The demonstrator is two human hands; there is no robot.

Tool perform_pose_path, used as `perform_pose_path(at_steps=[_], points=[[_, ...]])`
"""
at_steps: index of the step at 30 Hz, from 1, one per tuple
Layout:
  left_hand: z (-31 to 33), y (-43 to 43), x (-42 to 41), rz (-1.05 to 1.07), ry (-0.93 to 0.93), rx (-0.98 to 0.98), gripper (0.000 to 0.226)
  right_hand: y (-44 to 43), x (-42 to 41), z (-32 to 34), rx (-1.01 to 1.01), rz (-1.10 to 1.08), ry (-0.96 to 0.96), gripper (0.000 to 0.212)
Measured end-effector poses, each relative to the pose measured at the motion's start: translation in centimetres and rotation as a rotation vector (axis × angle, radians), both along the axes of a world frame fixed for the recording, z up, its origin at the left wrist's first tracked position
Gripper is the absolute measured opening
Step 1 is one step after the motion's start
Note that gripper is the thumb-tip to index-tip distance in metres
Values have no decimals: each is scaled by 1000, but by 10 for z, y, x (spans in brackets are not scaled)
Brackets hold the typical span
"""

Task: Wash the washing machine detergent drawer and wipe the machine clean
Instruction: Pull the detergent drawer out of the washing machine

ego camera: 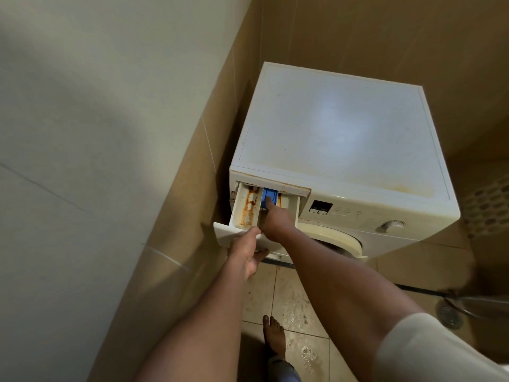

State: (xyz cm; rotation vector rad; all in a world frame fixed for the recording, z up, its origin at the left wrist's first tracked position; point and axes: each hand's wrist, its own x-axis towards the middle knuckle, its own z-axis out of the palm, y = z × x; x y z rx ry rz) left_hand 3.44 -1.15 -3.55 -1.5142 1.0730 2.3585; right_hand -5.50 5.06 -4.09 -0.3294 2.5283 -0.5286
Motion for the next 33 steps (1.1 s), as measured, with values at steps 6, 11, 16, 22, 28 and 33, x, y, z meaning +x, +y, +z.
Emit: perform_pose_path(at_steps=[6, 11, 16, 22, 28, 33], points=[[0, -2, 0, -19, -7, -9, 53, -3, 1, 0, -3, -39, -9, 83], [-4, -3, -1, -22, -13, -21, 55, -3, -4, 5, 27, 16, 1, 73], [-3, -2, 3, -12, -2, -19, 53, -5, 2, 2, -47, -74, -22, 76], [-7, -6, 26, -6, -6, -33, 48, -6, 33, 3, -82, -76, 0, 75], [5, 6, 54, -3, 0, -2, 39, 18, 62, 20, -9, -71, 120, 77], [32, 8, 84, -79, 78, 2, 39, 72, 91, 52, -99, -383, 348, 58]])
